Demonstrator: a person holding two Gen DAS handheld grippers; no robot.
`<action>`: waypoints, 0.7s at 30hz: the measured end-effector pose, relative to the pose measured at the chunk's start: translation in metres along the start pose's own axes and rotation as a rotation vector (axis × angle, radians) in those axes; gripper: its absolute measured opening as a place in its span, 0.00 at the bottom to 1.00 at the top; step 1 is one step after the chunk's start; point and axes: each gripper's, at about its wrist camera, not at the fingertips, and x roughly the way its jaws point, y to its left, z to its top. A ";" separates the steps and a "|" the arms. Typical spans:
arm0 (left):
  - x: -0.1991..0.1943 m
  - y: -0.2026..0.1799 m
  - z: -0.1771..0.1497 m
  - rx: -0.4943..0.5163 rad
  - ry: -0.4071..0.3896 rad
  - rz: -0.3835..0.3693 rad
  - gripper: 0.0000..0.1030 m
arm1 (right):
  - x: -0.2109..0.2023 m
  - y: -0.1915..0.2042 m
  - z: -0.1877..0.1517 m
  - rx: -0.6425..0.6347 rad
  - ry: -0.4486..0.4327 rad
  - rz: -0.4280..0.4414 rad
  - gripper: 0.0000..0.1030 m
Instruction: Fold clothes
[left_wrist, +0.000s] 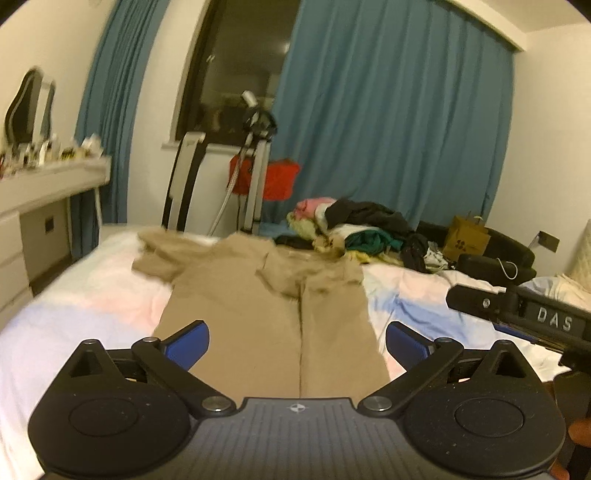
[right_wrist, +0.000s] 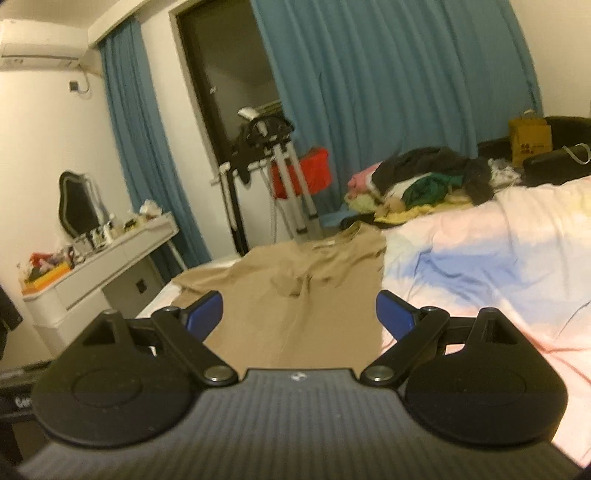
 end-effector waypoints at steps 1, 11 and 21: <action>0.002 -0.004 0.006 0.016 -0.013 -0.003 1.00 | 0.000 -0.003 0.002 0.000 -0.008 -0.008 0.88; 0.050 -0.023 0.054 -0.006 -0.006 -0.067 1.00 | 0.014 -0.032 0.000 -0.028 -0.016 -0.120 0.88; 0.056 0.044 0.047 0.016 -0.027 -0.026 1.00 | 0.096 0.004 -0.011 -0.193 0.082 -0.026 0.88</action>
